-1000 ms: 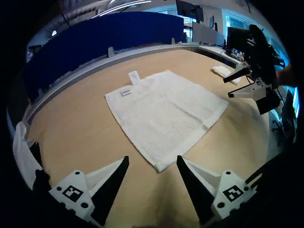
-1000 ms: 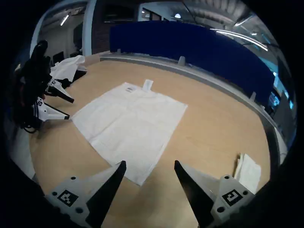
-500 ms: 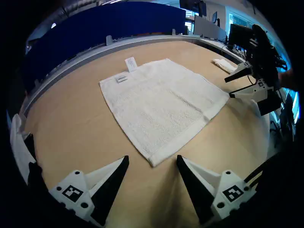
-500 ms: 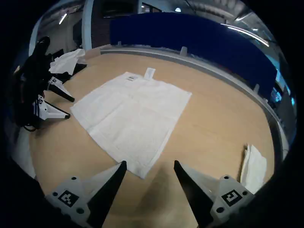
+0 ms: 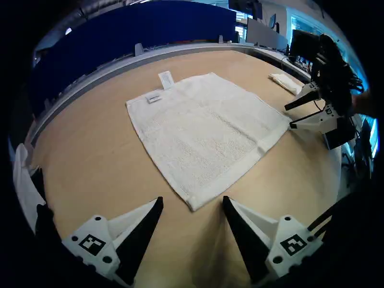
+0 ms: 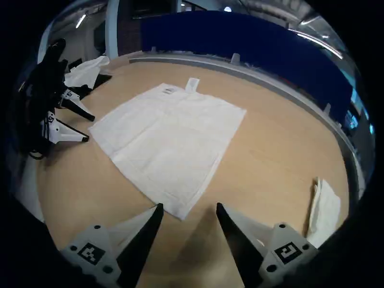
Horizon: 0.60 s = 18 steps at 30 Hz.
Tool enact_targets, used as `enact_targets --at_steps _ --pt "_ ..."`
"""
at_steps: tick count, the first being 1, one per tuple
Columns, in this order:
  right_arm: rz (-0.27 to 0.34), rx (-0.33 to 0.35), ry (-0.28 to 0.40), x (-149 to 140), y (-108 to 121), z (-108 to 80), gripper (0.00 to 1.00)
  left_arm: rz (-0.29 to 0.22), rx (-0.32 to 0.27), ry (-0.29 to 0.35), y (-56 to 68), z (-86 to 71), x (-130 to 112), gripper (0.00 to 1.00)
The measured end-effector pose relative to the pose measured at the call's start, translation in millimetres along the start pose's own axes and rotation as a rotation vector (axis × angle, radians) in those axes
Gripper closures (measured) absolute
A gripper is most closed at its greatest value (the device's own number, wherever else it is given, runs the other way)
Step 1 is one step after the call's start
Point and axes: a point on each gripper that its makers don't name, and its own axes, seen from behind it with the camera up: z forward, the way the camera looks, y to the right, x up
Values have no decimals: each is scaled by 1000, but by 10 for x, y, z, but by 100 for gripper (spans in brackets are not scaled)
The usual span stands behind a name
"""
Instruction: Fold towel
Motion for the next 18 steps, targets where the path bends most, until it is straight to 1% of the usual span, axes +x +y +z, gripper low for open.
enact_targets --at_steps 2,6,9,12,14,18 --pt "3 6 -8 -23 -16 6 26 1 -1 -2 8 -2 0 12" --pt "16 20 -17 -33 -57 2 38 10 -7 -5 38 -1 0 21" --pt "24 29 -24 -25 -82 0 47 14 -11 -8 57 -4 4 26" --pt "28 29 -25 -18 -75 -1 61 11 -12 -14 54 -13 2 31" --pt "32 26 -26 -15 -62 -5 70 7 -10 -18 44 -17 -2 36" --pt "36 25 -29 -19 -55 -13 74 -2 -3 -26 29 -12 -3 46"
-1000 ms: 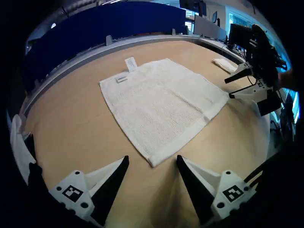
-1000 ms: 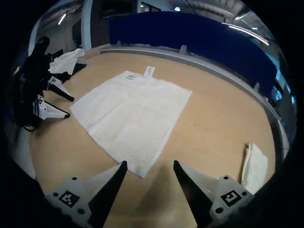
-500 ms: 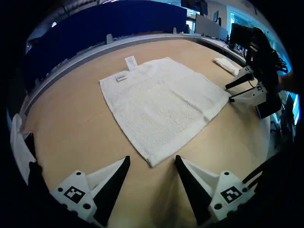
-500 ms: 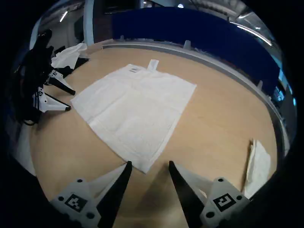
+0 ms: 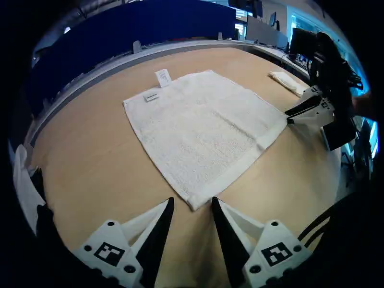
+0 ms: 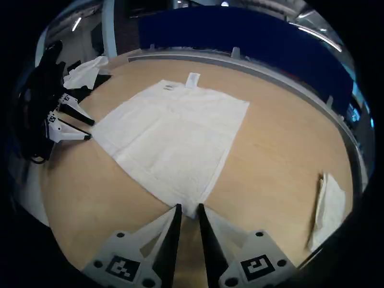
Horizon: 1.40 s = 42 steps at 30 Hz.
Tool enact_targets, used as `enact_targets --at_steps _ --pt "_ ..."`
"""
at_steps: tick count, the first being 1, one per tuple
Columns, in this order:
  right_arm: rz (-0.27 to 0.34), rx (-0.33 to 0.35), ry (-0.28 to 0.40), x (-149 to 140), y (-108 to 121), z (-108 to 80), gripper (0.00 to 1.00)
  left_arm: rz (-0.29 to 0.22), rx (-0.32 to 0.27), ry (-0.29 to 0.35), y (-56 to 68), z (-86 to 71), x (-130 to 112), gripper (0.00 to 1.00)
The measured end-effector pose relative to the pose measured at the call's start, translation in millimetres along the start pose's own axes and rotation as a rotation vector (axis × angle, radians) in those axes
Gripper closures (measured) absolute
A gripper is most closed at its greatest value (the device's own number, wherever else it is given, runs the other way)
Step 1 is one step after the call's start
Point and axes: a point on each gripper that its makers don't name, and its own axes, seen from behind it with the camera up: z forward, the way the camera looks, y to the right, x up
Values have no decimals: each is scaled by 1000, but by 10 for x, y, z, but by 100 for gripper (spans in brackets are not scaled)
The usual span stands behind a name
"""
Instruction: Fold towel
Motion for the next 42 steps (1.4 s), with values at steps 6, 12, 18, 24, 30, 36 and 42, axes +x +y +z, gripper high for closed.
enact_targets --at_steps 6,12,18,24,30,36,42 --pt "1 0 -4 -3 -7 3 80 -8 8 -5 -6 2 -1 53" --pt "12 0 -5 -1 -2 17 82 -11 18 -17 -36 -5 -16 78" --pt "13 -1 -3 11 -7 27 84 -8 37 -20 -52 -1 -8 90" --pt "14 -8 -1 36 5 23 85 -30 22 -8 5 -39 22 90" --pt "22 2 16 124 7 -23 86 -64 22 11 -1 -122 101 90" --pt "12 3 48 309 8 -180 86 -88 21 37 -2 -314 231 90" --pt "4 6 82 516 -16 -397 86 -117 31 63 -13 -559 371 90"
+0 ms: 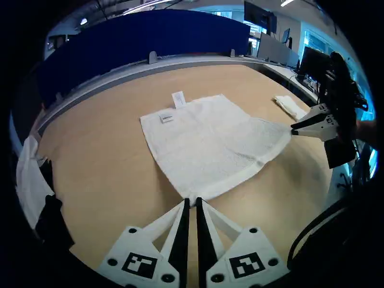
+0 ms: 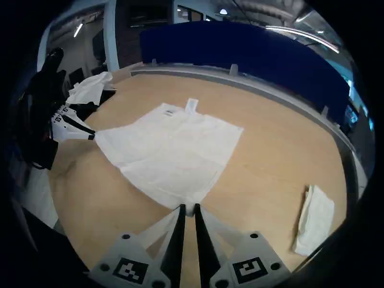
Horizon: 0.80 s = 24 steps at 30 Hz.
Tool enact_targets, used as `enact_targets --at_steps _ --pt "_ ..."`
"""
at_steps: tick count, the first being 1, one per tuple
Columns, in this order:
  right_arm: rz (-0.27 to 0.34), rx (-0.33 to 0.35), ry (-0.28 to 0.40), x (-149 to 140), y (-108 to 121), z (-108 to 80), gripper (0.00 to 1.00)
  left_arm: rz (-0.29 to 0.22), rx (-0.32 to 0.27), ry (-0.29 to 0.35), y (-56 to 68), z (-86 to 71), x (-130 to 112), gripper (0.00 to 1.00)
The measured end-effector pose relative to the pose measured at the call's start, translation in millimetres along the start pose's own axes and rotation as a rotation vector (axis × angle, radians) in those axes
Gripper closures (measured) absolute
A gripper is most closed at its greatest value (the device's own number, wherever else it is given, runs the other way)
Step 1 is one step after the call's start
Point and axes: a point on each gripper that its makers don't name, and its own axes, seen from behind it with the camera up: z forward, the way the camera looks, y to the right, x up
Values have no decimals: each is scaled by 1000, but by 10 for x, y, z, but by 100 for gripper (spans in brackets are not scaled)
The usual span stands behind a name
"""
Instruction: Fold towel
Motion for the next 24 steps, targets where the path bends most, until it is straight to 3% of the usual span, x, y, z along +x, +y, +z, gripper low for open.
enact_targets --at_steps 15,24 --pt "1 20 69 459 -110 -527 86 -20 -13 24 158 -551 245 90" --pt "7 27 51 434 -104 -511 87 -37 -25 19 199 -558 243 90"
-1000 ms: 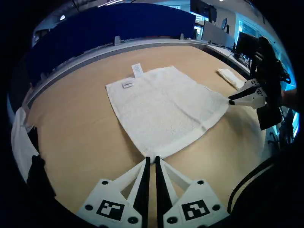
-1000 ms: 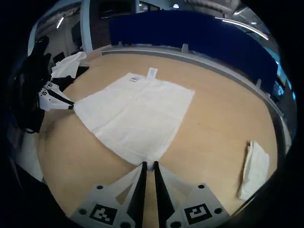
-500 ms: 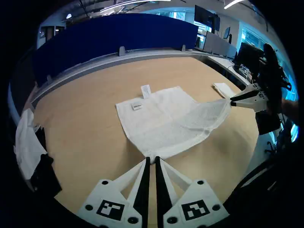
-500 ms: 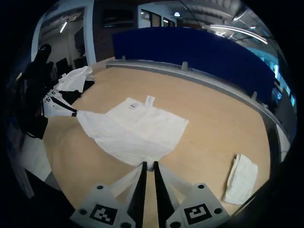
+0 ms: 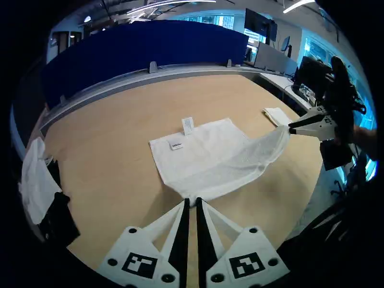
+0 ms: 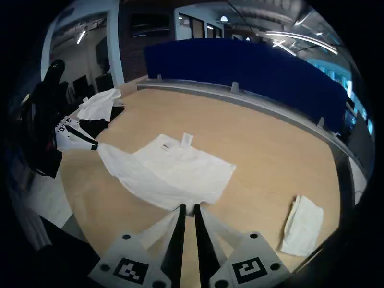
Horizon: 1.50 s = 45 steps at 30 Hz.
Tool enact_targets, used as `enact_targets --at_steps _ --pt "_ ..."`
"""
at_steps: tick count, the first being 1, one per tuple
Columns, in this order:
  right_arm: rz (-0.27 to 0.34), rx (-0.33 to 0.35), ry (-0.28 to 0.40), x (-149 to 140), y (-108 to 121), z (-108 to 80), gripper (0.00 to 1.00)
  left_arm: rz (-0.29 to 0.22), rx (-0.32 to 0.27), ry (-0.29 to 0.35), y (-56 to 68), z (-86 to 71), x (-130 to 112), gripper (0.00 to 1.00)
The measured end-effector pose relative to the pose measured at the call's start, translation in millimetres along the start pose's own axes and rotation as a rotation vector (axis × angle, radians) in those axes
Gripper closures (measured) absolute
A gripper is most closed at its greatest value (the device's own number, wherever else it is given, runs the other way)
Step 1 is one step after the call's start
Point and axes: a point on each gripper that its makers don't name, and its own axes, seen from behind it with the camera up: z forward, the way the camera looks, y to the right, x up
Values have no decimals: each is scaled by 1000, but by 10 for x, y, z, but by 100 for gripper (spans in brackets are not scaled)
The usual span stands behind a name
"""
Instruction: Fold towel
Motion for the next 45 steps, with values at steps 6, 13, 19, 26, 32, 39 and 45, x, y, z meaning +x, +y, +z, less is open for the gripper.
enact_targets --at_steps 6,13,19,26,32,39,45 --pt "-5 -7 0 74 85 84 87 -20 8 11 -59 94 97 90" --pt "-12 -22 4 228 275 262 87 -54 22 25 -212 265 293 90" --pt "-14 -34 2 380 475 478 87 -50 38 35 -371 475 482 90" --pt "-15 -46 -5 510 650 734 87 -40 55 30 -575 735 630 90" --pt "-3 -47 -23 451 698 859 87 -36 54 20 -630 853 644 90" --pt "15 -47 -54 321 752 1020 87 -45 46 -1 -657 1019 540 90" --pt "34 -59 -77 258 835 1206 87 -44 56 2 -730 1213 541 90"
